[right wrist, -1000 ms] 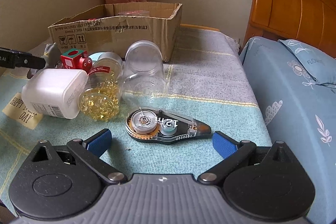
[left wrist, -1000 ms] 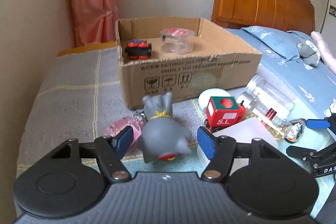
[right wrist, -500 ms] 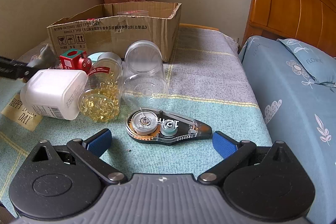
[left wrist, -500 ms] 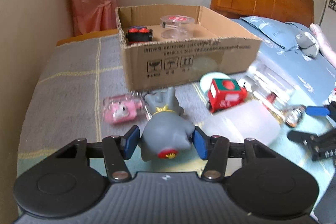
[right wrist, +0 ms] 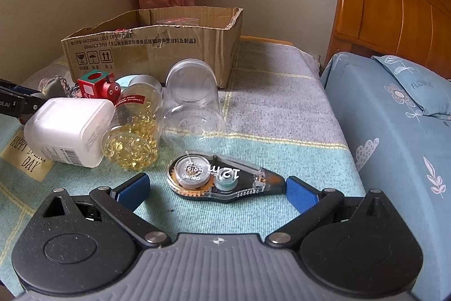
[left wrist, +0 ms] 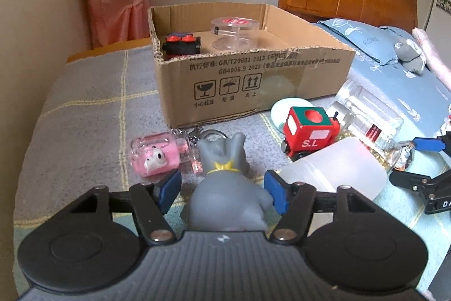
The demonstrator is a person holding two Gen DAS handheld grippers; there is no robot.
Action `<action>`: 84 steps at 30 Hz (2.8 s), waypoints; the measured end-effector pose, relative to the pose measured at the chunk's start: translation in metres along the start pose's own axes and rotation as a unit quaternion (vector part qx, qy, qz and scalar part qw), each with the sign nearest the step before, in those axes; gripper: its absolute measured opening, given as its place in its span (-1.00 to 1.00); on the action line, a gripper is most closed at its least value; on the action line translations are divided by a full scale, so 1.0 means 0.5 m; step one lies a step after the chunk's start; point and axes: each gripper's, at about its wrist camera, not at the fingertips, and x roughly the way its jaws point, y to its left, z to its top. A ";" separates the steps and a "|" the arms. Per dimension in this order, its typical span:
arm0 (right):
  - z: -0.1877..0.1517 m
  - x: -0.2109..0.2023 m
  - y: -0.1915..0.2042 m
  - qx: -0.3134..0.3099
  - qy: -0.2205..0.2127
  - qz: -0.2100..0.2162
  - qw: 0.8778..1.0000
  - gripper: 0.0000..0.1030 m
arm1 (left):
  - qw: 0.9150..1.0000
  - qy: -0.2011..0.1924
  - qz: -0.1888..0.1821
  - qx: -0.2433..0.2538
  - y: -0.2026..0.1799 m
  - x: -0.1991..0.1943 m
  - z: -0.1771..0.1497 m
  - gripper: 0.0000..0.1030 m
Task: Organize rigid objects
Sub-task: 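Grasp correction-tape dispenser with right gripper while left gripper lifts cat figurine, then carry cat figurine and tape dispenser into box and open both grippers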
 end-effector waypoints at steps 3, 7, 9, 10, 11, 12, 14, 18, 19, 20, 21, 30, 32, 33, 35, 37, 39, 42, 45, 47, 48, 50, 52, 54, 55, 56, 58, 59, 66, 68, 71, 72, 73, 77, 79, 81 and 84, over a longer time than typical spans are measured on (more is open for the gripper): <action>0.003 0.006 -0.006 0.003 -0.003 -0.003 1.000 1.00 | 1.000 0.005 -0.005 0.000 0.001 0.003 -0.002 0.23; 0.010 0.010 -0.006 0.004 0.005 -0.006 1.000 1.00 | 1.000 0.009 -0.017 0.000 0.002 0.001 -0.002 0.09; 0.011 0.010 -0.004 0.003 0.006 -0.003 1.000 0.92 | 1.000 0.010 -0.014 0.006 -0.001 -0.001 0.000 0.06; 0.013 0.009 -0.002 0.002 0.006 -0.002 1.000 0.82 | 1.000 0.012 -0.014 0.007 -0.002 -0.001 0.001 0.04; 0.015 0.007 -0.001 0.001 0.007 -0.002 1.000 0.79 | 1.000 0.013 -0.013 0.009 -0.003 -0.002 0.003 0.02; 0.017 0.007 0.000 0.000 0.010 -0.001 1.000 0.79 | 1.000 0.015 -0.013 0.012 -0.004 -0.003 0.004 0.02; 0.018 0.006 0.001 0.000 0.014 -0.002 1.000 0.79 | 1.000 0.020 -0.010 0.017 -0.006 -0.005 0.007 0.00; 0.019 0.000 -0.002 -0.001 0.025 0.001 1.000 0.79 | 0.999 0.030 -0.008 0.024 -0.007 -0.014 0.011 -0.01; 0.019 -0.004 -0.004 -0.002 0.027 0.002 1.000 0.79 | 0.999 0.031 -0.007 0.024 -0.006 -0.019 0.013 -0.02; 0.021 -0.009 -0.006 -0.004 0.026 0.004 1.000 0.79 | 0.999 0.034 -0.005 0.025 -0.006 -0.023 0.015 -0.02; 0.023 -0.016 -0.008 -0.006 0.025 0.007 1.000 0.79 | 0.999 0.036 -0.004 0.026 -0.007 -0.028 0.016 -0.02; 0.055 -0.069 -0.014 -0.043 0.013 0.032 0.998 0.79 | 0.998 0.045 0.005 0.042 -0.015 -0.072 0.022 -0.22; 0.060 -0.077 -0.011 -0.052 0.009 0.037 0.998 0.79 | 0.998 0.047 0.010 0.045 -0.016 -0.079 0.024 -0.35; 0.062 -0.081 -0.010 -0.056 0.007 0.039 0.998 0.79 | 0.998 0.046 0.010 0.047 -0.016 -0.082 0.025 -0.37; 0.067 -0.086 -0.005 -0.063 0.005 0.043 0.997 0.79 | 0.998 0.043 0.011 0.046 -0.017 -0.086 0.026 -0.33; 0.067 -0.090 0.000 -0.071 0.004 0.043 0.997 0.79 | 0.998 0.045 0.010 0.042 -0.015 -0.087 0.022 -0.23; 0.064 -0.093 0.005 -0.073 0.004 0.046 0.996 0.79 | 0.998 0.050 0.015 0.041 -0.015 -0.086 0.014 -0.08; 0.059 -0.097 0.009 -0.070 0.005 0.051 0.996 0.79 | 0.997 0.061 0.010 0.042 -0.014 -0.088 -0.004 0.16; 0.057 -0.100 0.009 -0.069 0.006 0.054 0.996 0.79 | 0.997 0.056 0.011 0.044 -0.014 -0.110 -0.016 0.35; 0.058 -0.104 0.006 -0.068 0.005 0.054 0.996 0.79 | 0.997 0.055 0.003 0.052 -0.017 -0.123 -0.020 0.41; 0.058 -0.105 0.005 -0.067 0.005 0.054 0.996 0.79 | 0.997 0.054 -0.002 0.059 -0.020 -0.132 -0.022 0.43; 0.060 -0.105 0.004 -0.065 0.005 0.054 0.996 0.79 | 0.996 0.052 -0.012 0.078 -0.026 -0.145 -0.027 0.52; 0.062 -0.104 0.005 -0.063 0.005 0.057 0.996 0.79 | 0.994 0.051 -0.013 0.098 -0.035 -0.151 -0.031 0.54; 0.062 -0.103 0.008 -0.064 0.005 0.059 0.996 0.79 | 0.992 0.058 -0.012 0.114 -0.042 -0.147 -0.038 0.57; 0.062 -0.101 0.012 -0.065 0.006 0.060 0.996 0.79 | 0.992 0.062 -0.014 0.112 -0.041 -0.146 -0.040 0.59; 0.062 -0.100 0.014 -0.066 0.007 0.061 0.996 0.79 | 0.992 0.066 -0.020 0.107 -0.039 -0.145 -0.042 0.60; 0.061 -0.101 0.019 -0.069 0.006 0.060 0.996 0.79 | 0.994 0.064 -0.015 0.088 -0.032 -0.149 -0.043 0.60; 0.061 -0.103 0.021 -0.071 0.005 0.060 0.996 0.79 | 0.995 0.058 -0.008 0.075 -0.029 -0.152 -0.044 0.63; 0.062 -0.108 0.021 -0.066 0.001 0.063 0.996 0.79 | 0.995 0.080 0.017 -0.050 -0.012 -0.148 -0.075 0.80; 0.063 -0.106 0.023 -0.068 0.001 0.066 0.996 0.79 | 0.995 0.080 0.004 -0.066 -0.015 -0.138 -0.078 0.80; 0.065 -0.105 0.026 -0.069 -0.001 0.066 0.995 0.79 | 0.995 0.080 0.013 -0.064 -0.026 -0.118 -0.072 0.81; 0.066 -0.106 0.027 -0.069 -0.003 0.066 0.995 0.79 | 0.995 0.078 0.018 -0.059 -0.029 -0.110 -0.069 0.80; 0.066 -0.107 0.027 -0.069 -0.005 0.067 0.995 0.79 | 0.995 0.078 0.021 -0.061 -0.029 -0.106 -0.068 0.76; 0.069 -0.112 0.030 -0.071 -0.010 0.066 0.995 0.79 | 0.995 0.077 0.041 -0.055 -0.031 -0.087 -0.063 0.42; 0.071 -0.113 0.031 -0.074 -0.011 0.064 0.995 0.79 | 0.995 0.076 0.034 -0.054 -0.029 -0.087 -0.058 0.39; 0.074 -0.111 0.032 -0.078 -0.011 0.064 0.995 0.79 | 0.995 0.078 0.030 -0.048 -0.028 -0.089 -0.053 0.39; 0.084 -0.107 0.036 -0.085 -0.012 0.068 0.994 0.79 | 0.996 0.072 0.028 -0.037 -0.028 -0.104 -0.037 0.39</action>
